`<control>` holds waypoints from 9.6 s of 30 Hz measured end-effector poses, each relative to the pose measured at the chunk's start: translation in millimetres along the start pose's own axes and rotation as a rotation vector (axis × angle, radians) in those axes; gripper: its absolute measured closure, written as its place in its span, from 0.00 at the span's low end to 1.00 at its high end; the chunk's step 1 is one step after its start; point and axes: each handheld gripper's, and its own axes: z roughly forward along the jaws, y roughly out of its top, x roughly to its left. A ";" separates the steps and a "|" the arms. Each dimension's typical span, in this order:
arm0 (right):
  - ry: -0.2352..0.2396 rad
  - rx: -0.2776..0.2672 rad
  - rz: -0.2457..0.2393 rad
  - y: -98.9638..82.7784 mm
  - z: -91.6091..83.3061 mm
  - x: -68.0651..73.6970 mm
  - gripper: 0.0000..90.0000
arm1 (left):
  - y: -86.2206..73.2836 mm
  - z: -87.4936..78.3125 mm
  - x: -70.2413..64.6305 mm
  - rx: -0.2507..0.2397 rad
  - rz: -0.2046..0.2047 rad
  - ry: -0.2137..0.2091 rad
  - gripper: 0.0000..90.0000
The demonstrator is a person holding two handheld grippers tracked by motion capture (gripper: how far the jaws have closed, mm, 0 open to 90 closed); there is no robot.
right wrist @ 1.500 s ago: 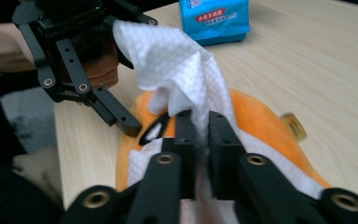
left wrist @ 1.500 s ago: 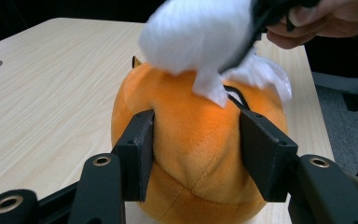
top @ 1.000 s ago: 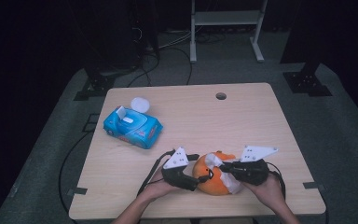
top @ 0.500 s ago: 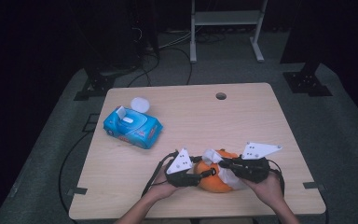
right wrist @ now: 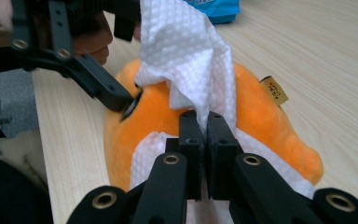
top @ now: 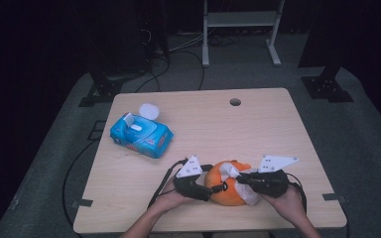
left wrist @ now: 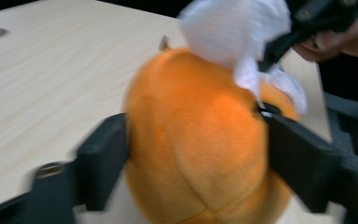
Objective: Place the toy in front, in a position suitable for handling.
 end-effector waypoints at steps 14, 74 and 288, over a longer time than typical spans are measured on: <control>-0.020 -0.054 0.022 0.3 -2.6 -10.1 0.96 | 2.0 -4.1 -1.3 -0.042 0.038 0.008 0.34; -0.082 -0.039 0.048 -5.7 -1.4 -11.9 0.96 | -1.4 -10.0 2.8 0.018 0.087 0.011 0.49; -0.041 -0.031 0.028 -0.2 -12.3 -6.3 0.96 | 3.8 -8.3 -9.0 -0.097 0.135 0.015 0.22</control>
